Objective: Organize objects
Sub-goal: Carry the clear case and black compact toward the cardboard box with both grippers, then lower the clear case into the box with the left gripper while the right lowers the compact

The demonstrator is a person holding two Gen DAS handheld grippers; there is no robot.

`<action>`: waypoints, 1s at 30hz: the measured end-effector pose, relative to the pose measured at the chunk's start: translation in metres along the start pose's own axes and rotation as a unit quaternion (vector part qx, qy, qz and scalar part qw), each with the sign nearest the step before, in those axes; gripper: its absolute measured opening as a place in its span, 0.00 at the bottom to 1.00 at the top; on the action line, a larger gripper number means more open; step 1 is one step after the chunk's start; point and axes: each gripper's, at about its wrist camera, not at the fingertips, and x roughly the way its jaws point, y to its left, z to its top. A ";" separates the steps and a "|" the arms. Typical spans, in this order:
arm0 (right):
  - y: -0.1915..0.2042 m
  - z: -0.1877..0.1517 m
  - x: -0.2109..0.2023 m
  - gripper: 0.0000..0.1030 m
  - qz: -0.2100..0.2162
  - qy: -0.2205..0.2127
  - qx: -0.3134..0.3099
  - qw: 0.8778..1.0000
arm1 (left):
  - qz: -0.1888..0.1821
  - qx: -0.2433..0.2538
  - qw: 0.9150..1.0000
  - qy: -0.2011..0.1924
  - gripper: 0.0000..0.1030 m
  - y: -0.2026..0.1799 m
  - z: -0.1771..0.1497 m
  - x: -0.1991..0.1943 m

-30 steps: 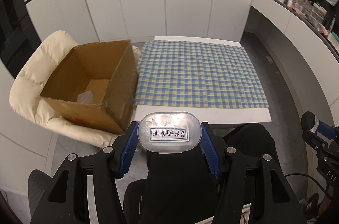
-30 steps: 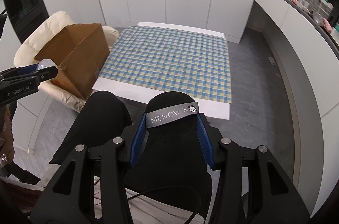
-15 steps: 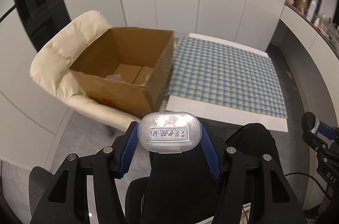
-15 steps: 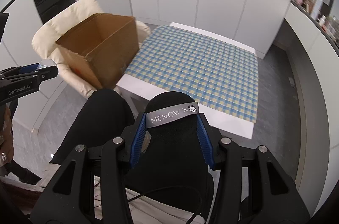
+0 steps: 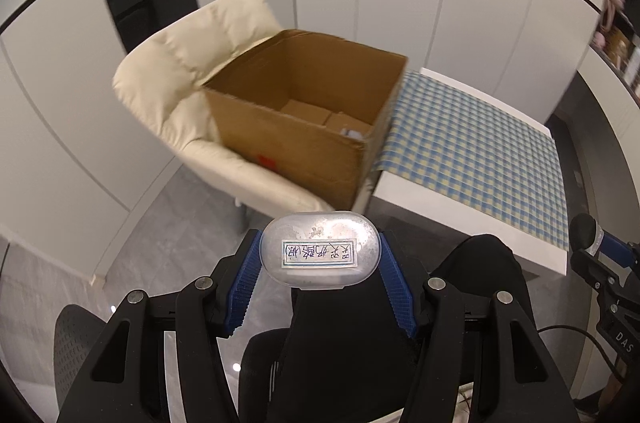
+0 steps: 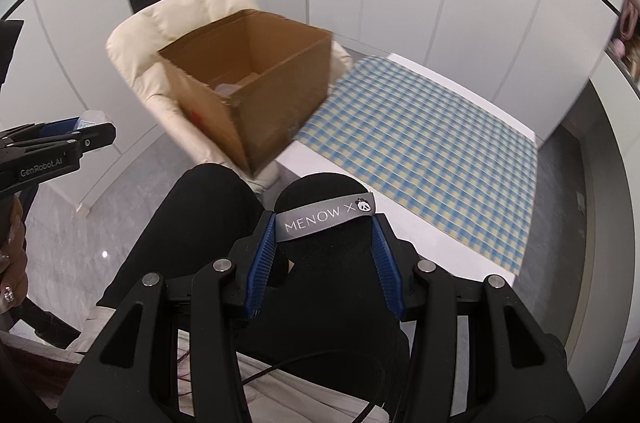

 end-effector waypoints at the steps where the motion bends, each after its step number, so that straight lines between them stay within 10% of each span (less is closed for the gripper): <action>1: 0.005 0.002 0.001 0.48 0.003 0.000 -0.004 1.000 | 0.003 -0.006 1.000 0.001 0.57 0.005 -0.002 -0.001; 17: 0.042 0.022 0.016 0.48 0.031 -0.003 -0.052 0.998 | 0.023 -0.058 0.998 -0.010 0.57 0.044 -0.005 0.000; 30: 0.049 0.082 0.057 0.48 0.036 -0.011 -0.058 0.998 | 0.036 -0.087 0.995 -0.033 0.57 0.059 0.059 0.040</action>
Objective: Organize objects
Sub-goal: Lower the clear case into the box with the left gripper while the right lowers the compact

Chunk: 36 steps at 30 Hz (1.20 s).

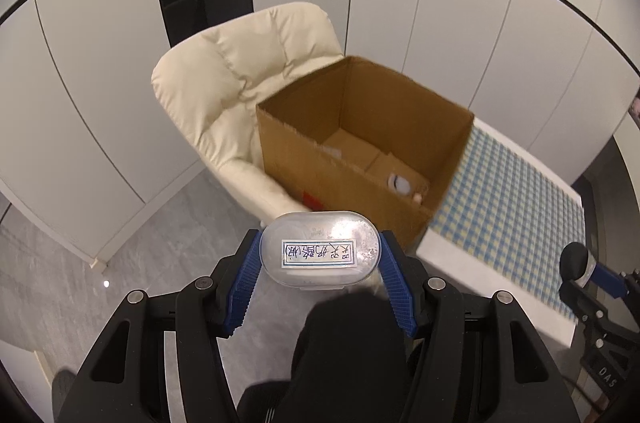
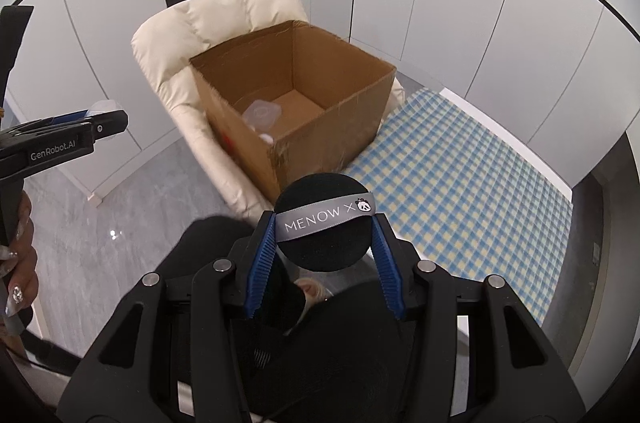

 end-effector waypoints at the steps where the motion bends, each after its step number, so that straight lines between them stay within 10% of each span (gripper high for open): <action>1: -0.001 0.007 0.006 0.48 -0.002 0.000 0.000 1.000 | 0.001 -0.003 1.000 -0.002 0.57 0.000 0.007 0.006; 28: 0.010 0.154 0.193 0.48 0.025 0.013 -0.010 1.000 | 0.018 0.022 0.999 0.015 0.57 -0.034 0.133 0.172; 32: 0.005 0.157 0.202 0.97 0.004 0.008 0.004 1.000 | 0.002 0.013 0.999 0.045 0.97 -0.033 0.135 0.186; 36: -0.005 0.156 0.208 1.00 0.000 0.009 0.019 1.000 | 0.005 0.000 0.999 0.045 0.99 -0.027 0.134 0.189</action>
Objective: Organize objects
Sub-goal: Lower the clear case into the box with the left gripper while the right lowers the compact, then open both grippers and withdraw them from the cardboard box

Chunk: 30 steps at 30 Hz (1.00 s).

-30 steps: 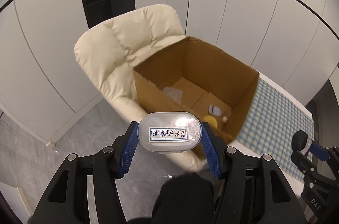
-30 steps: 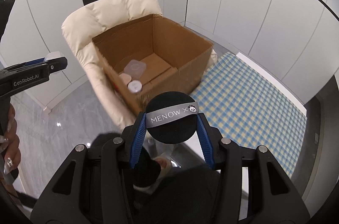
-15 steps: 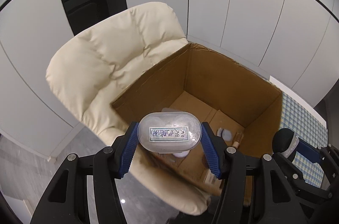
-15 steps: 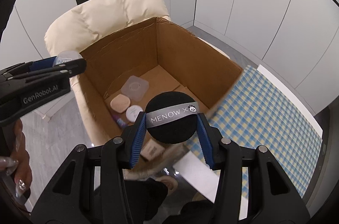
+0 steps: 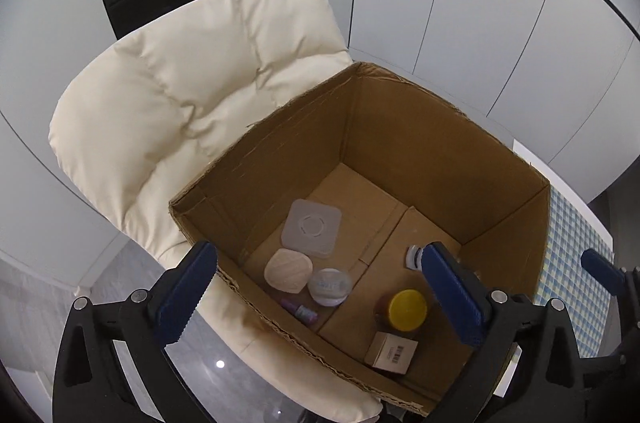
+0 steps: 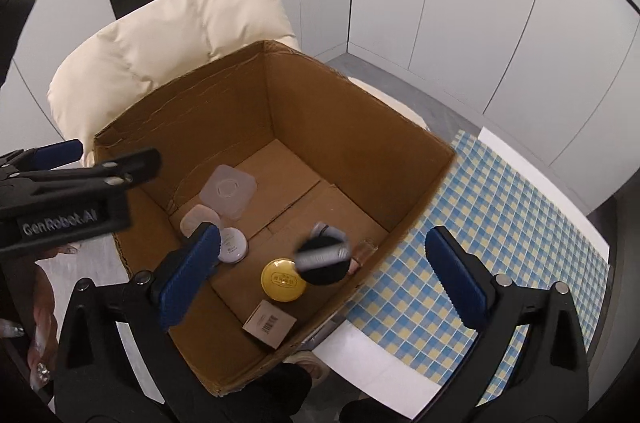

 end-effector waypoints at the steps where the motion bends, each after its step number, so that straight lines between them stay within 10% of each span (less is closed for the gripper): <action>1: -0.002 0.000 0.001 1.00 0.002 0.003 0.004 1.000 | 0.002 0.000 1.000 0.002 0.99 0.001 0.000 0.000; 13: -0.021 -0.004 -0.027 1.00 -0.043 0.038 0.067 0.996 | -0.002 0.063 0.998 0.018 0.99 -0.013 0.002 -0.031; 20: -0.032 -0.018 -0.090 1.00 -0.113 0.040 0.111 0.987 | -0.004 0.128 0.992 0.015 0.99 -0.039 0.000 -0.085; 30: -0.057 -0.054 -0.197 1.00 -0.100 0.027 0.231 0.967 | -0.062 0.147 0.987 0.032 0.99 -0.056 -0.021 -0.170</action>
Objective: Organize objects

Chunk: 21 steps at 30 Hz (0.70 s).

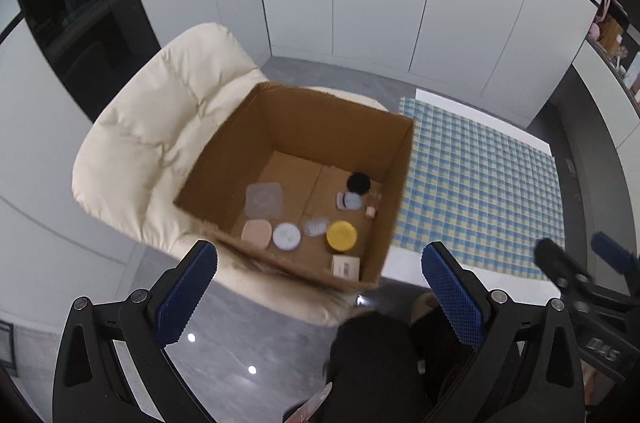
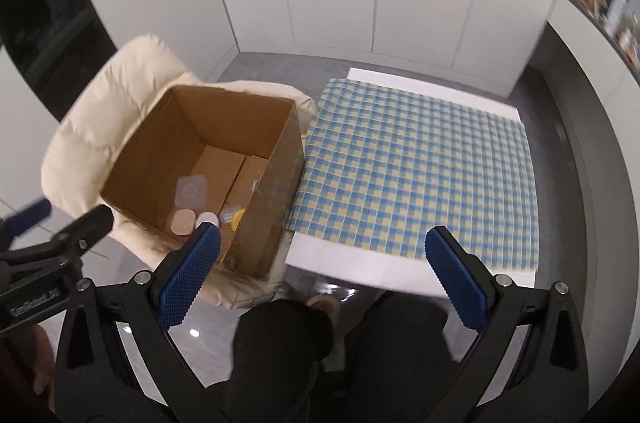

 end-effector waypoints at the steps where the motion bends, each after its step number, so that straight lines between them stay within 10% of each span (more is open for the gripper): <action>1: -0.005 -0.003 -0.008 1.00 0.006 0.000 0.011 1.000 | 0.004 -0.003 1.000 0.006 0.99 0.000 -0.002 -0.003; 9: -0.024 -0.021 -0.062 1.00 -0.046 -0.011 0.041 0.998 | 0.048 0.005 0.999 0.022 0.99 -0.007 -0.012 -0.034; 21: -0.034 -0.040 -0.099 1.00 -0.017 -0.024 0.046 0.999 | 0.051 0.059 0.997 0.011 0.99 -0.037 -0.028 -0.067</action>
